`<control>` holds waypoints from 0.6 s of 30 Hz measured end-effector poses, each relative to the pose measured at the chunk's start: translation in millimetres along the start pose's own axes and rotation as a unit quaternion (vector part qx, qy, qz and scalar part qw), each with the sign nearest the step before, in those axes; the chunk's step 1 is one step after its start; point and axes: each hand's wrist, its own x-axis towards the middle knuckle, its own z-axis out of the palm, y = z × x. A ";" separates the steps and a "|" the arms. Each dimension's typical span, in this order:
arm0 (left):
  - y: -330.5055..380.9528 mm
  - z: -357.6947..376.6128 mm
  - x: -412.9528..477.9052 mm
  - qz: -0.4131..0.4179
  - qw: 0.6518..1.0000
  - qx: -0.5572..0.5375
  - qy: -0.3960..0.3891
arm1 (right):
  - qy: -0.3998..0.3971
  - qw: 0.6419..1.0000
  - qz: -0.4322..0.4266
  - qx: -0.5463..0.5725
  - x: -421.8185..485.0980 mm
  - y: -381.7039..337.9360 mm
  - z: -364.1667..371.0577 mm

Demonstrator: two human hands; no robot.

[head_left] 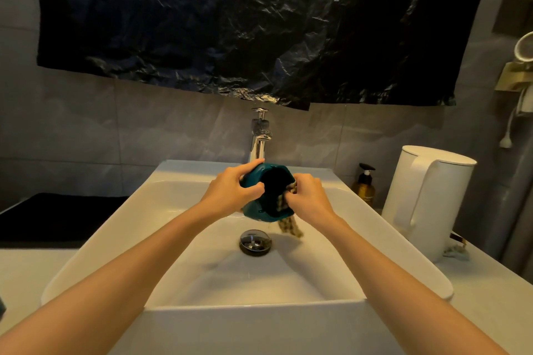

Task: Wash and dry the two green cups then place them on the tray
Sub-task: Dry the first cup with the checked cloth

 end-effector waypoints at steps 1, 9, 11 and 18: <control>0.3 -1.0 0.5 -0.006 1.000 -0.015 -0.008 | 0.014 0.999 -0.027 -0.019 -1.2 -0.9 -1.2; 2.3 -2.5 0.9 0.004 1.000 -0.003 -0.027 | 0.108 0.983 -0.083 -0.120 -7.0 -8.0 -6.7; 3.1 -1.2 -0.4 0.008 1.000 0.010 -0.023 | 0.099 0.977 -0.079 -0.169 -6.4 -7.5 -7.5; -1.9 -0.8 -2.2 -0.039 0.998 -0.016 -0.039 | -0.027 0.995 -0.085 -0.035 -6.6 -4.5 -3.3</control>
